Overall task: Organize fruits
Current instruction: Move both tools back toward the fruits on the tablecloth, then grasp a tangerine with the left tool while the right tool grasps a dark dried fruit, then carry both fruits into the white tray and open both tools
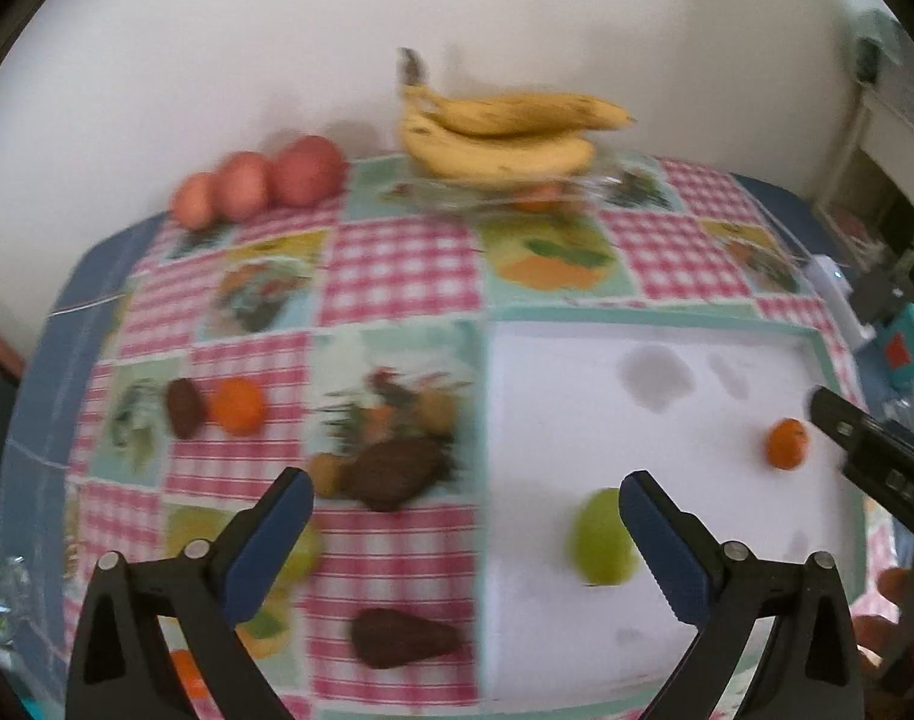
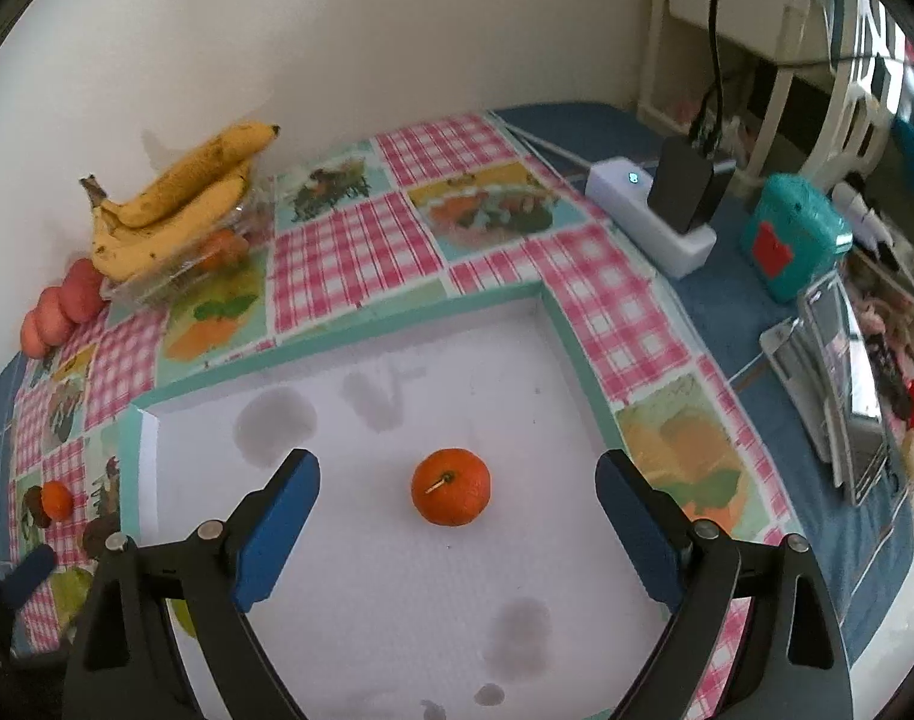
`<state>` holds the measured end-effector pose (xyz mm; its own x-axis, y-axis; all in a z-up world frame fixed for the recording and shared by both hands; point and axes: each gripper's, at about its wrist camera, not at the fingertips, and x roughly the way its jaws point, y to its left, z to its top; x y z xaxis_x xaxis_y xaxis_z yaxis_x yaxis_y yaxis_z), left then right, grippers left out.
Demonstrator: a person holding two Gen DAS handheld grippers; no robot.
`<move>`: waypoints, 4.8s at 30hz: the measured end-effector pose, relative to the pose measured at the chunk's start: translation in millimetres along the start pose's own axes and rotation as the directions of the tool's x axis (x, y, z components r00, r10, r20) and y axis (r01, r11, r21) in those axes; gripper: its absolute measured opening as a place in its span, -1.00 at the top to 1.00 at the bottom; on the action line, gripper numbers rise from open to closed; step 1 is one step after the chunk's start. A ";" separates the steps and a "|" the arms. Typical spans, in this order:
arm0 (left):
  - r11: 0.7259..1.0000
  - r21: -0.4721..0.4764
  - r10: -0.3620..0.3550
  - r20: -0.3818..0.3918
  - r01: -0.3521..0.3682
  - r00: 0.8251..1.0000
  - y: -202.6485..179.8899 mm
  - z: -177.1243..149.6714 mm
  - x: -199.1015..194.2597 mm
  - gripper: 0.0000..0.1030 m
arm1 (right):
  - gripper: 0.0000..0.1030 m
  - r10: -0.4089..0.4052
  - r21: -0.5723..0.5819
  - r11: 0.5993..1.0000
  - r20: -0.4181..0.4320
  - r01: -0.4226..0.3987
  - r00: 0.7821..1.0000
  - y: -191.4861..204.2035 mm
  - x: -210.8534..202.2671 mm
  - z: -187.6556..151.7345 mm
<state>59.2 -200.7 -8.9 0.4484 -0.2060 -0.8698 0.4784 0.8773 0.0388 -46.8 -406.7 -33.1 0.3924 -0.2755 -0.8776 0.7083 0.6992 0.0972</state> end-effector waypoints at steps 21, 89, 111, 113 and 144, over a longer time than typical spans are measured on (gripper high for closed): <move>0.902 -0.370 0.246 0.022 -0.221 0.969 204.8 -30.6 -53.8 -1.00 | -0.82 0.161 -0.232 0.961 0.021 -0.152 0.987 87.2 -36.5 -37.7; 0.947 -0.307 -0.113 -0.040 0.096 0.993 107.5 -67.3 -19.8 0.26 | 0.36 0.288 -0.350 0.875 -0.183 -0.336 0.940 162.3 -41.7 -82.2; 0.966 0.098 -0.229 -0.098 0.239 0.968 -39.1 -71.4 -5.4 0.26 | 0.36 0.092 -0.043 0.994 -0.085 -0.096 0.992 -4.8 -32.1 -26.1; 0.965 0.107 -0.227 -0.107 0.239 0.968 -41.6 -71.9 -2.5 0.26 | 0.36 0.079 -0.030 0.996 -0.073 -0.081 0.994 -12.9 -36.5 -24.5; 0.968 0.160 -0.159 -0.219 0.196 0.963 -53.9 -87.4 27.5 0.23 | 0.36 0.023 -0.054 0.998 -0.275 -0.039 0.961 -5.2 29.1 -50.7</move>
<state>-20.3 -215.8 -77.8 0.1902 -0.2429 -0.9512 0.6713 0.7392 -0.0546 -68.9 -384.9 -83.0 0.2318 -0.0671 -0.9704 0.6592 0.7444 0.1060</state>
